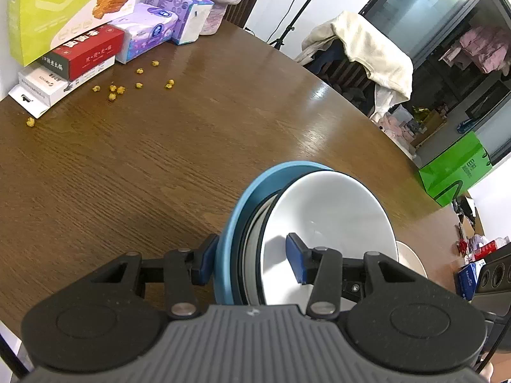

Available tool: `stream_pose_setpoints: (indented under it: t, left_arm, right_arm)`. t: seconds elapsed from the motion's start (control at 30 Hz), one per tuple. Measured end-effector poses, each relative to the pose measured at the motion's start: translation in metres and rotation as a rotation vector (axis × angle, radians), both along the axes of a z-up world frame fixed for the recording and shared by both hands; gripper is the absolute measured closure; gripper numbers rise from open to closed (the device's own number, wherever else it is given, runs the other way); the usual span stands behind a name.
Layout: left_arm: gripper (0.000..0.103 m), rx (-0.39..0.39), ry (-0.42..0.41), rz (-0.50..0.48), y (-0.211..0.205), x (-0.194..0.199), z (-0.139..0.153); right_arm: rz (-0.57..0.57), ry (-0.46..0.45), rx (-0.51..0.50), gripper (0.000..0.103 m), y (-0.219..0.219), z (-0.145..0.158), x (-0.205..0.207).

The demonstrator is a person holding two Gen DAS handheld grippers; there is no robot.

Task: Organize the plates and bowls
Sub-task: 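Lift the blue bowl with nested white bowls using both tools, then carry the nested bowls over the cream plate stack with both tools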

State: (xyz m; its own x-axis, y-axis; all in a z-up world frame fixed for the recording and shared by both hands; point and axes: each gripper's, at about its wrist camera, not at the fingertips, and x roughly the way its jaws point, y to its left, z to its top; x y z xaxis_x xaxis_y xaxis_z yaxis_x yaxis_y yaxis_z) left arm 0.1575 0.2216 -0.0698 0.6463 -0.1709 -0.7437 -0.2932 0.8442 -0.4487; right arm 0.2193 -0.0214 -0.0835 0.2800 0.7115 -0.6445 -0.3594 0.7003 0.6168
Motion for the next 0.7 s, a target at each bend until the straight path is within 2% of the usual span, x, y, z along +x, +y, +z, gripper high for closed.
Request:
stream_pose_setpoints:
  t: [0.7]
  left_arm:
    - [0.057, 0.011, -0.012, -0.029, -0.026, 0.006, 0.008]
  right_arm:
    - [-0.03, -0.012, 0.015, 0.058, -0.03, 0.007, -0.003]
